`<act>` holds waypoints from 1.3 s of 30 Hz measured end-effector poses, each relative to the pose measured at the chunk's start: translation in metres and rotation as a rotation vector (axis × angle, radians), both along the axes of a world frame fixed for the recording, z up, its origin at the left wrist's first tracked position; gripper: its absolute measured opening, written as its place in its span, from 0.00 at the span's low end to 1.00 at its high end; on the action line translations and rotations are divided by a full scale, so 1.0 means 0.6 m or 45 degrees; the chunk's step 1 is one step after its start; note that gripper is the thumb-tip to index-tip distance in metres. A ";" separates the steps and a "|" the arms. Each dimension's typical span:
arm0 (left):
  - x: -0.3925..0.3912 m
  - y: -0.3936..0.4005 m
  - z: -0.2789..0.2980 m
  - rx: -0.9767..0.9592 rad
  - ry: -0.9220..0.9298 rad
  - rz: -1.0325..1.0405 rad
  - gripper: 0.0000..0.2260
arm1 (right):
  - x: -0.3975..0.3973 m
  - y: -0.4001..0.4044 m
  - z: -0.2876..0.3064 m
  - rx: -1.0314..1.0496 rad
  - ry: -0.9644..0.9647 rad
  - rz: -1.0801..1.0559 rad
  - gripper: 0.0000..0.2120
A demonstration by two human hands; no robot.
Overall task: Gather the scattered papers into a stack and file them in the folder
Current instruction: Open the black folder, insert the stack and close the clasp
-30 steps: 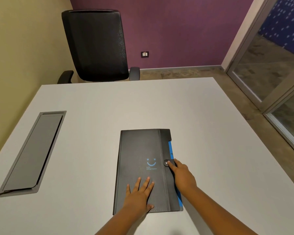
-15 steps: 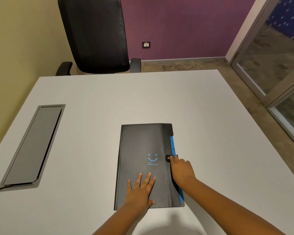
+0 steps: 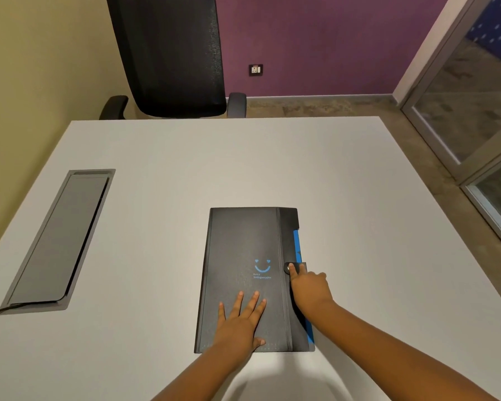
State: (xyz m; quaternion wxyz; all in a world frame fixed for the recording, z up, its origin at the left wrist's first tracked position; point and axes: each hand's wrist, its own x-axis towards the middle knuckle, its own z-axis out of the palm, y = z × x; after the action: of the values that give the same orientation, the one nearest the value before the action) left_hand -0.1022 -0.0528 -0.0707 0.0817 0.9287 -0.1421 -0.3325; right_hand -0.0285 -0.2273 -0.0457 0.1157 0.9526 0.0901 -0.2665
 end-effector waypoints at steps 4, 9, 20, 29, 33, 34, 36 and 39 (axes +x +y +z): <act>0.000 0.000 0.000 -0.003 -0.009 -0.001 0.36 | 0.003 0.003 0.002 -0.026 0.034 0.009 0.34; 0.002 0.003 0.004 -0.043 -0.025 0.008 0.35 | -0.001 -0.013 0.007 0.184 0.061 -0.130 0.35; -0.020 0.090 0.031 -0.289 -0.445 1.073 0.22 | -0.081 -0.060 -0.001 0.730 -0.032 -0.982 0.16; 0.047 0.130 0.086 -0.897 0.179 1.645 0.17 | -0.045 -0.039 0.016 1.160 0.290 -1.426 0.15; 0.048 0.175 0.089 -1.468 0.638 1.699 0.14 | -0.045 -0.029 0.038 1.617 0.468 -1.520 0.03; 0.049 0.188 0.088 -1.570 0.632 1.691 0.15 | -0.039 -0.019 0.041 1.654 0.429 -1.498 0.02; 0.055 0.214 0.088 -1.757 0.561 1.719 0.16 | -0.020 0.006 0.047 1.698 0.326 -1.470 0.04; 0.061 0.249 0.101 -1.940 0.439 1.733 0.15 | 0.014 0.054 0.062 1.795 0.294 -1.424 0.08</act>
State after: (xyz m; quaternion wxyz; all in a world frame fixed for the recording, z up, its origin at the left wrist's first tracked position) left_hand -0.0654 0.0967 -0.0102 0.8374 0.4544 0.2539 -0.1665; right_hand -0.0201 -0.1946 -0.0085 -0.6503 0.6746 -0.2324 -0.2608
